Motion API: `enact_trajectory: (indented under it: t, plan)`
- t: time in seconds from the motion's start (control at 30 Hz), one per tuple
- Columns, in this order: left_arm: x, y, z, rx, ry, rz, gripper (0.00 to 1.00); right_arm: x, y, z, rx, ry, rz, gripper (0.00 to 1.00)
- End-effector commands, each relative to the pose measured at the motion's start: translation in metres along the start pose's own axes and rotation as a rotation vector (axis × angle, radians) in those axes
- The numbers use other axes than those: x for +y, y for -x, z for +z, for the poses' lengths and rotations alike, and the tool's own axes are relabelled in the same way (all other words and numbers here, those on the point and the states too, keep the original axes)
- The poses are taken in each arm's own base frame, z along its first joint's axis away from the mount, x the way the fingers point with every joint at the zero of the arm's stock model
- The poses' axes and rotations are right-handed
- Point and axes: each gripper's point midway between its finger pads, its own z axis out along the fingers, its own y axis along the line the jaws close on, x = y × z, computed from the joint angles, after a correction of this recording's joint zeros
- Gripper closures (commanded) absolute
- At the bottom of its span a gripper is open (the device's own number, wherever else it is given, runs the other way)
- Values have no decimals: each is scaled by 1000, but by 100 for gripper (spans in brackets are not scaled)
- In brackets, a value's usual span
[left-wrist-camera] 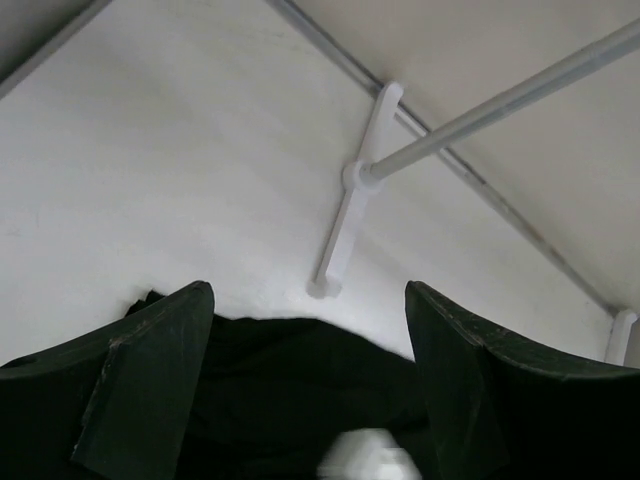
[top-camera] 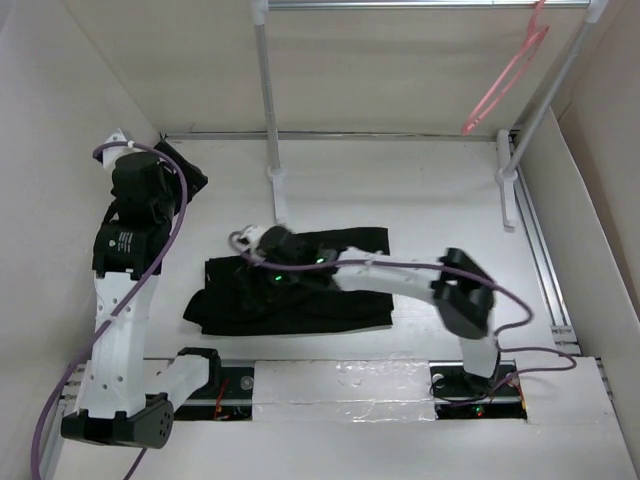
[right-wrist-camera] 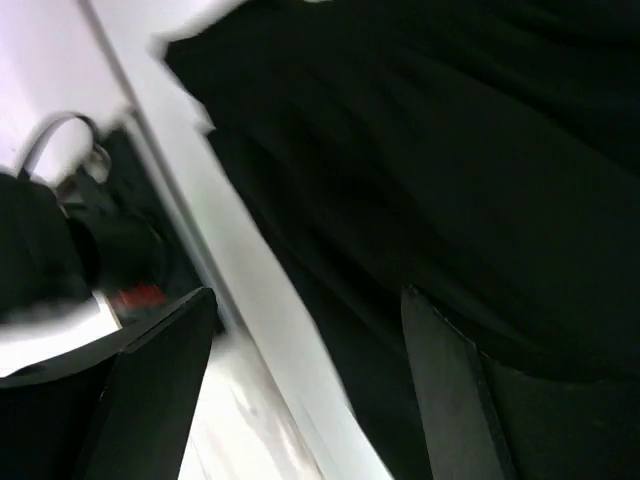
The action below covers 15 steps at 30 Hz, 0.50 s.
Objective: Place the trousers on the hanger
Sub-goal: Fold the trousers at the center of the board.
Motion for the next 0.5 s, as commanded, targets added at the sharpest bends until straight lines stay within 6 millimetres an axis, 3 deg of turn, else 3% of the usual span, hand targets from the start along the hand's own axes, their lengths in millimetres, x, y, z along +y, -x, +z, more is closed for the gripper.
enact_trajectory:
  t: [0.0,0.03,0.07,0.1,0.13,0.17,0.2,0.23,0.27,0.3,0.37,0.47]
  plan:
    - [13,-31,11,73,11,56,26,-37,80,-111,-286,-60,10,21]
    - [15,-46,16,116,-2,66,26,-51,74,-125,-291,-94,17,32]
    - [29,-78,25,198,26,93,26,-84,46,-131,-247,-160,39,39]
    - [35,-97,29,241,36,102,27,-87,46,-162,-282,-179,15,54]
    - [40,-114,31,278,36,113,27,-98,34,-171,-273,-205,26,73]
    - [60,-165,37,387,54,155,27,-120,-11,-180,-208,-242,56,100]
    - [58,-164,38,379,47,153,27,-126,-10,-182,-213,-253,65,100]
    - [67,-197,43,489,51,165,27,-133,-32,-195,-193,-270,64,92]
    - [67,-197,43,490,51,165,27,-133,-32,-195,-193,-270,64,92]
    - [74,-211,44,531,64,185,28,-140,-58,-192,-134,-272,62,84]
    - [87,-222,51,552,120,224,29,-138,-70,-197,-113,-251,51,64]
    - [91,-231,65,580,146,252,31,-124,-88,-194,-83,-218,4,48]
